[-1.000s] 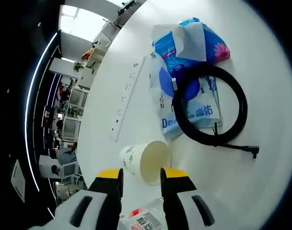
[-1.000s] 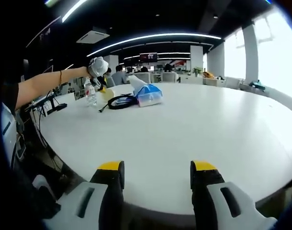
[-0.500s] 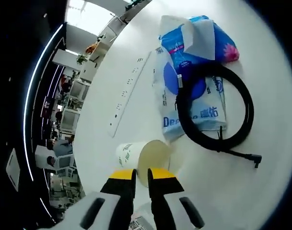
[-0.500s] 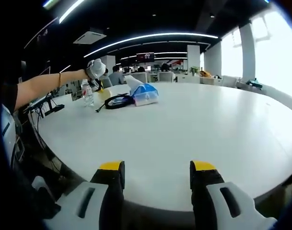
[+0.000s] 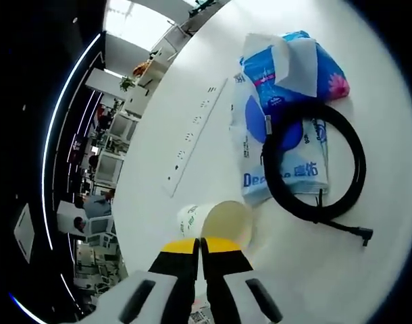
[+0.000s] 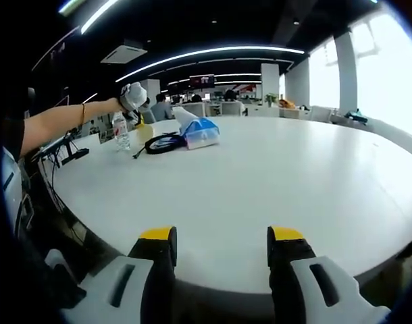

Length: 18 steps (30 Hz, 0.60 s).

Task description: Arrange the tabletop items into an orderly group along one side of the table until the central work area is clear of visible clutter.

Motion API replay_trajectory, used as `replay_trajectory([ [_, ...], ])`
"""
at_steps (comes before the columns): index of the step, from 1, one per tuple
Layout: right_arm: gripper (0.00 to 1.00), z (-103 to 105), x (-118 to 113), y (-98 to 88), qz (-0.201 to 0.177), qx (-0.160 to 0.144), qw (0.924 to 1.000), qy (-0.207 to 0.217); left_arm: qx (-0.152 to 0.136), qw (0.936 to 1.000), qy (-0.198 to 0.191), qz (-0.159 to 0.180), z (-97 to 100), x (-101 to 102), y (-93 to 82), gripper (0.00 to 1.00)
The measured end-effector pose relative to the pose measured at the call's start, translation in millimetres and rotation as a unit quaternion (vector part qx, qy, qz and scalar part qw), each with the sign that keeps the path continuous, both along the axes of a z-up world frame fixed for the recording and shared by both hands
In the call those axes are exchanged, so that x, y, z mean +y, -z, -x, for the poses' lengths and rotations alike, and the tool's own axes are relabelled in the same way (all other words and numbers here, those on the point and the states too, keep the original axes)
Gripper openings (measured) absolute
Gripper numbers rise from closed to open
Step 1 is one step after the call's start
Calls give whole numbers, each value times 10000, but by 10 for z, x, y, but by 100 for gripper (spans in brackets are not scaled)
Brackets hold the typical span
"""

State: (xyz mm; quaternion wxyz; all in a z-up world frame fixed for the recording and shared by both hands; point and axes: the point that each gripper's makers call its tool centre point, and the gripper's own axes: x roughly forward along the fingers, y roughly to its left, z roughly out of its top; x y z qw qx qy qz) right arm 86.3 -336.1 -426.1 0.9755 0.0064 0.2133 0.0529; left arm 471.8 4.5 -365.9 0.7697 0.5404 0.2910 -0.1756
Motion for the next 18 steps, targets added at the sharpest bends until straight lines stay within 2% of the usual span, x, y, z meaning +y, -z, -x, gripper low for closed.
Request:
replay_trajectory([
  [9, 52, 4, 40, -5, -5, -12, 10000, -52, -86, 9998, -64, 195, 21, 0, -153, 0],
  [12, 52, 4, 40, -9, 3, -17, 10000, -55, -113, 9999, -32, 70, 32, 20, -177, 0],
  [18, 52, -15, 77, -30, -7, -47, 9999, -115, 98, 9999, -65, 103, 122, 25, -203, 0],
])
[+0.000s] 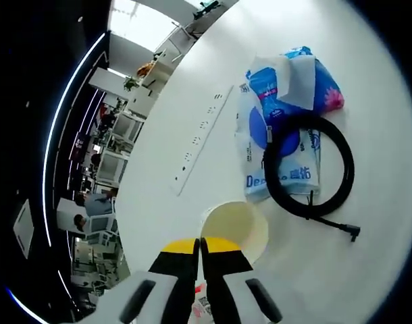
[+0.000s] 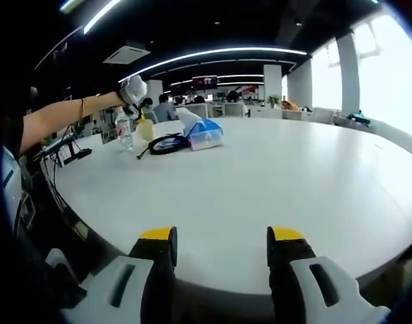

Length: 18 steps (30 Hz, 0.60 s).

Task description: Arrange the tabletop items into an orderly group along one side of the table until the central work area is clear of visible clutter.

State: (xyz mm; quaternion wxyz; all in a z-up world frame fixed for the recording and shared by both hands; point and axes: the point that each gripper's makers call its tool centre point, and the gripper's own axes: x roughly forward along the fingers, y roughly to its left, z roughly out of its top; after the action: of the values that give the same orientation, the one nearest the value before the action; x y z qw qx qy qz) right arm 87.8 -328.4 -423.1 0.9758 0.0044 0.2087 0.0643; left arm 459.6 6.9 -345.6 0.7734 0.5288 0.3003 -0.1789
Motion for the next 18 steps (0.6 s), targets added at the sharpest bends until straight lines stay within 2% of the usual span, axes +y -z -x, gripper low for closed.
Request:
replay_trajectory([
  [4, 51, -5, 23, -4, -2, -10, 10000, -40, 42, 10000, -22, -63, 51, -6, -56, 0],
  [8, 51, -5, 38, -3, 1, -13, 10000, -70, 421, 9987, -260, 148, 176, -21, -23, 0],
  [13, 51, 2, 62, -5, -3, -21, 9999, -114, 641, 9966, -413, 326, 268, -65, -32, 0],
  [18, 51, 22, 43, 2, -36, -6, 10000, -76, 579, 9972, -368, 288, 312, -83, -74, 0],
])
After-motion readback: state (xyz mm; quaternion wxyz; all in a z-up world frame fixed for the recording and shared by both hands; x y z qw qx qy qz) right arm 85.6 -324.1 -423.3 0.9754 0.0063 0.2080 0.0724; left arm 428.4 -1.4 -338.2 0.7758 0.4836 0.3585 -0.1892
